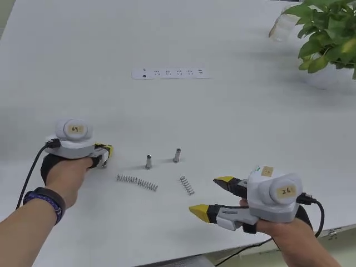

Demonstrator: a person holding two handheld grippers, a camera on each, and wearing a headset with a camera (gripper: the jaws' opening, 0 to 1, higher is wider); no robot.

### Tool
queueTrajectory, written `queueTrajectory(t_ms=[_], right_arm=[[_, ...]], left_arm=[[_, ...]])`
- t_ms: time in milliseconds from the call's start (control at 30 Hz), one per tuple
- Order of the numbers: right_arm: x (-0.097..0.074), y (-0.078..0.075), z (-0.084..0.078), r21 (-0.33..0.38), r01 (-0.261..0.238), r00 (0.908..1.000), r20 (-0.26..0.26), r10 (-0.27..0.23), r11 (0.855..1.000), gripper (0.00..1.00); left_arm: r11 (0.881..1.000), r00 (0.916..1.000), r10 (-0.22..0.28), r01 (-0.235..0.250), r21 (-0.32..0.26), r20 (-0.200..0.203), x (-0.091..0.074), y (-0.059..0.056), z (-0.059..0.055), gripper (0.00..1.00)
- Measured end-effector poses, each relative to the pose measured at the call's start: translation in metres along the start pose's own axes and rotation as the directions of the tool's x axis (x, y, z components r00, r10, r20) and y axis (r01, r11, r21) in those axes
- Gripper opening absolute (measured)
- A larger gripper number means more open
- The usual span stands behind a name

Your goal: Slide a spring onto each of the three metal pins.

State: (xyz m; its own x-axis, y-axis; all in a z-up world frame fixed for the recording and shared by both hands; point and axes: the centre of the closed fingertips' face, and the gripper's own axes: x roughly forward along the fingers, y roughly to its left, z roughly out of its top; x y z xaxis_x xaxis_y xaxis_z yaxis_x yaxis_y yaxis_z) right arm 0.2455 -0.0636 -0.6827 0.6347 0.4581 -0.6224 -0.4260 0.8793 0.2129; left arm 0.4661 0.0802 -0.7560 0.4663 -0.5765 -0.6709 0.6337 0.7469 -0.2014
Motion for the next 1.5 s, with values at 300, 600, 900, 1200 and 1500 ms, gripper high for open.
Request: queueTrajectory(t_ms=[300,600,900,1200,1500], right_arm=[[0.001,0.001,0.003,-0.004,-0.004,1.0000,0.007,0.004,1.000,0.56],[0.002,0.003,0.003,-0.007,-0.010,0.9999,0.010,0.010,1.000,0.56],[0.002,0.003,0.003,-0.008,-0.011,0.9998,0.014,0.011,1.000,0.56],[0.001,0.002,0.005,-0.014,-0.015,0.9997,0.022,0.015,1.000,0.56],[0.000,0.002,0.004,-0.020,-0.019,0.9996,0.022,0.019,1.000,0.56]], left_arm=[[1.000,0.9999,0.008,-0.008,0.000,0.013,-0.007,0.000,0.003,0.00],[1.000,0.9997,0.016,-0.016,0.007,0.020,-0.015,0.000,0.002,0.00],[0.999,0.9993,0.021,-0.022,0.025,0.030,-0.023,-0.002,0.003,0.00],[0.997,0.9992,0.027,-0.029,0.074,0.028,-0.028,-0.008,-0.001,0.00],[0.992,0.9993,0.030,-0.033,0.124,0.023,-0.033,-0.014,-0.007,0.00]])
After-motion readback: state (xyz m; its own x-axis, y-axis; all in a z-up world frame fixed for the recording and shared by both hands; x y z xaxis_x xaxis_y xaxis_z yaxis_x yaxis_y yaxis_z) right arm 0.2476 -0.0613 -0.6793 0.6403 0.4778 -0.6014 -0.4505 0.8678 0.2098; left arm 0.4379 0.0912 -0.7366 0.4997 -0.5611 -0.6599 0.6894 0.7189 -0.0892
